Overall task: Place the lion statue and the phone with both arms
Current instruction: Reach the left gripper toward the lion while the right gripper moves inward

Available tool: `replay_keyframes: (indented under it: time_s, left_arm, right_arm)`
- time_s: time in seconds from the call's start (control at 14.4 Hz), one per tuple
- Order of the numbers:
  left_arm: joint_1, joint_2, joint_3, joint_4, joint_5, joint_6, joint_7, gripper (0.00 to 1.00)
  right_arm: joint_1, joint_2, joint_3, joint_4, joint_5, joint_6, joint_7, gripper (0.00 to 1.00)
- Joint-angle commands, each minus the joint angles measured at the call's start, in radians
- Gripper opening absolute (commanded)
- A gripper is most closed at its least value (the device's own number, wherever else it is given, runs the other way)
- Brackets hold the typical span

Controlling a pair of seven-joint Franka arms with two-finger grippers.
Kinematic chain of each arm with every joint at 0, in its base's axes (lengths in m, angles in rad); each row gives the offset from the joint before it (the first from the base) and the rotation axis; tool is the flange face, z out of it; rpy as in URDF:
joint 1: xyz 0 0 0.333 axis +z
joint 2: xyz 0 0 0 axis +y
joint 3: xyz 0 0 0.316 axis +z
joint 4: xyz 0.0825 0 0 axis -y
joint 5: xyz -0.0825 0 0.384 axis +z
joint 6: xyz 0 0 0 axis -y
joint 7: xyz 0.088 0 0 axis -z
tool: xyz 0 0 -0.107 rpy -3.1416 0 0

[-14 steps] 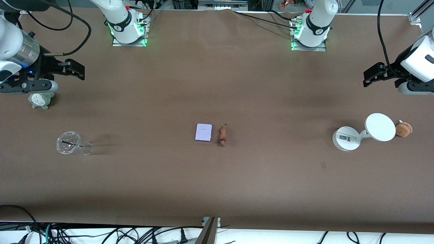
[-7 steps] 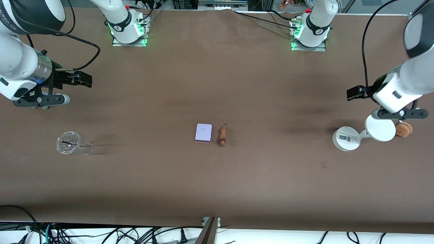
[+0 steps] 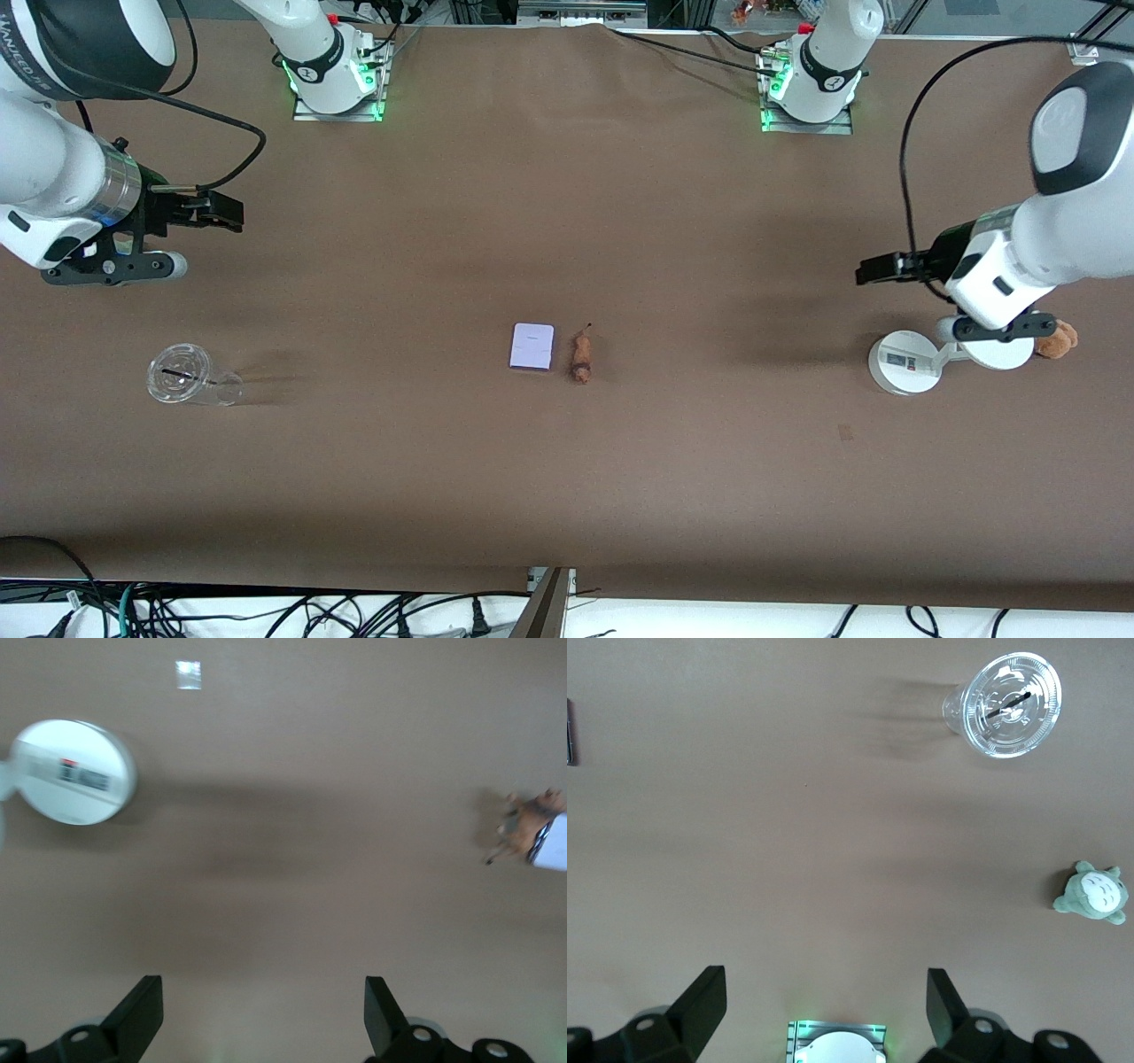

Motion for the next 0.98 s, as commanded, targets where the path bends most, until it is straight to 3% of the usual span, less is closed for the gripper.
replay_keyframes:
  time_s: [0.0,0.7,0.91]
  left_arm:
    - [-0.077,0.057,0.005,0.035,-0.037,0.053,-0.148,1.0]
    - [-0.314,0.273,0.005,0.032,-0.083,0.419,-0.487,1.0]
    - [-0.378,0.38,0.005,0.12,-0.081,0.488,-0.622,1.0]
  right_arm:
    - [0.003,0.012,0.002,0.02,-0.003,-0.003,0.013,1.0]
    - [0.021,0.064,0.004,0.017,0.06,0.06,0.038,1.0]
    - [0.024,0.079,0.004,0.017,0.06,0.076,0.044,1.0]
